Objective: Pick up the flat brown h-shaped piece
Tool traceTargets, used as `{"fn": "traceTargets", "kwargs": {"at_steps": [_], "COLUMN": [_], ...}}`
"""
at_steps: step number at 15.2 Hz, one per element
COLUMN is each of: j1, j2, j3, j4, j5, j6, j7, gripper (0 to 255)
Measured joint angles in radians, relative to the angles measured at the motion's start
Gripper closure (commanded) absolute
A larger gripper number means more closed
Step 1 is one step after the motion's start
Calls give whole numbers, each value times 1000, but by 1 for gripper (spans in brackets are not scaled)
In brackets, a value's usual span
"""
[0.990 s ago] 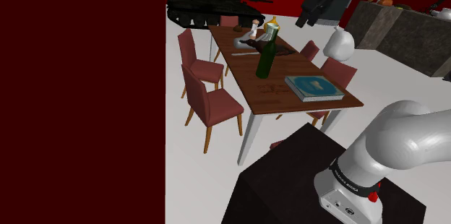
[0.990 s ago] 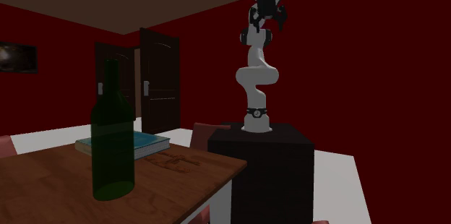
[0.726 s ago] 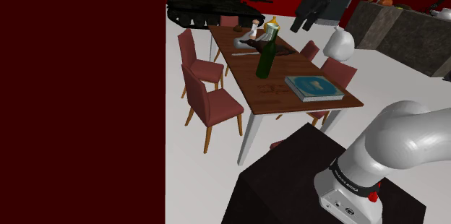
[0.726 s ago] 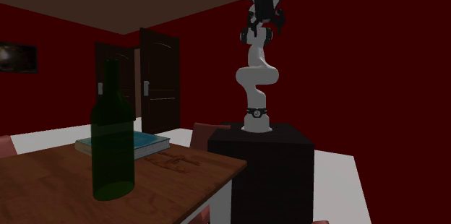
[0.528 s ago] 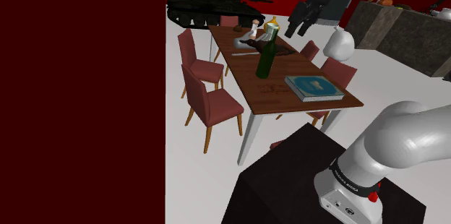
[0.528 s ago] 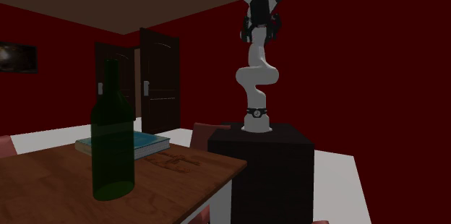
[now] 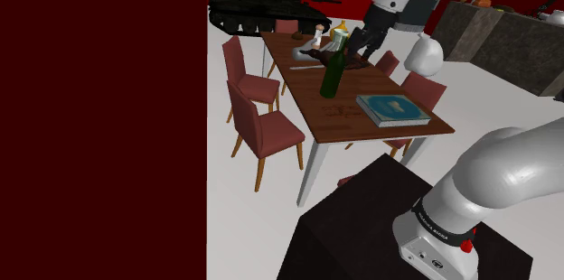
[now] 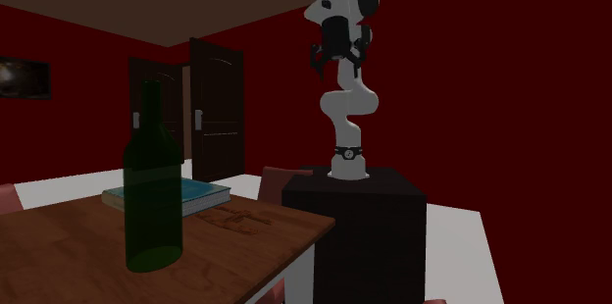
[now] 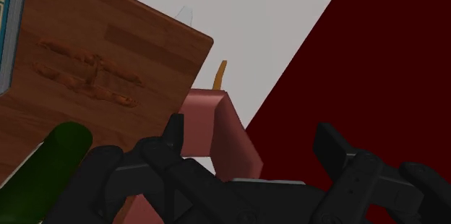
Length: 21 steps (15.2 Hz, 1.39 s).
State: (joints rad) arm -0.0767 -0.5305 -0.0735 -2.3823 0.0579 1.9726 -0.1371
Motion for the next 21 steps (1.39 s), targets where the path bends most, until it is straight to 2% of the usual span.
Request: {"fn": "traceTargets", "kwargs": {"at_steps": [11,21], "j1": [-59,-116], "j2": [330,676], "j3": [-81,-143], "j4": [42,179], "j5": [0,71], "j6": [244,408], "j7": [-22,-74], "gripper": [0,0]}}
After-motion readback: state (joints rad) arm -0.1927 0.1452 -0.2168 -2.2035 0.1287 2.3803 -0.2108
